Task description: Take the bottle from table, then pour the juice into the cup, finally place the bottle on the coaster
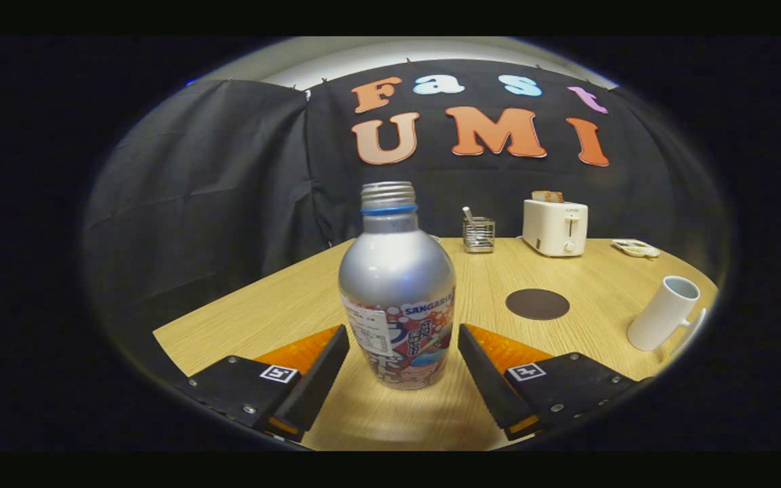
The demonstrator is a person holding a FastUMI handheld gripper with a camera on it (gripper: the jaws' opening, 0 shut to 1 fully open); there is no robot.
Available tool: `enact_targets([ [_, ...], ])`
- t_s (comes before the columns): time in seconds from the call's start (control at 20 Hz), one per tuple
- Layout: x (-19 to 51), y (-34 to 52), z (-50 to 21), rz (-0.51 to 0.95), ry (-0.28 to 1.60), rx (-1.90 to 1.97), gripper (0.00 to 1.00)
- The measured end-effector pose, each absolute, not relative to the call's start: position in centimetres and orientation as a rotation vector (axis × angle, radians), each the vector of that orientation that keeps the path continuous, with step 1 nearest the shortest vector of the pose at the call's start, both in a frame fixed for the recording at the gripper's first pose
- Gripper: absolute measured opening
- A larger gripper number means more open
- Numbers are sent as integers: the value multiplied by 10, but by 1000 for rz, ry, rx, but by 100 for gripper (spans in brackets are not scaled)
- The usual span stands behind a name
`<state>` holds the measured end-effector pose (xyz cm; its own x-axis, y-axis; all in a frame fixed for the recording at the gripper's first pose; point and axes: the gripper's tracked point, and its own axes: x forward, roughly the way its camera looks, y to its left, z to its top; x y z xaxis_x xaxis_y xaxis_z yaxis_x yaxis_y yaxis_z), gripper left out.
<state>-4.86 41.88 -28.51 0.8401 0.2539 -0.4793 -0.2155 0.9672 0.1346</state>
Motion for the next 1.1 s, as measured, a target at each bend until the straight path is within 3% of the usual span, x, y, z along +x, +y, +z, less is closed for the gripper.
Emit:
enact_targets([
  [0.4, -45, 416, -288, 218, 532, 100, 79],
  [1.1, -34, 342, -236, 160, 482, 245, 78],
])
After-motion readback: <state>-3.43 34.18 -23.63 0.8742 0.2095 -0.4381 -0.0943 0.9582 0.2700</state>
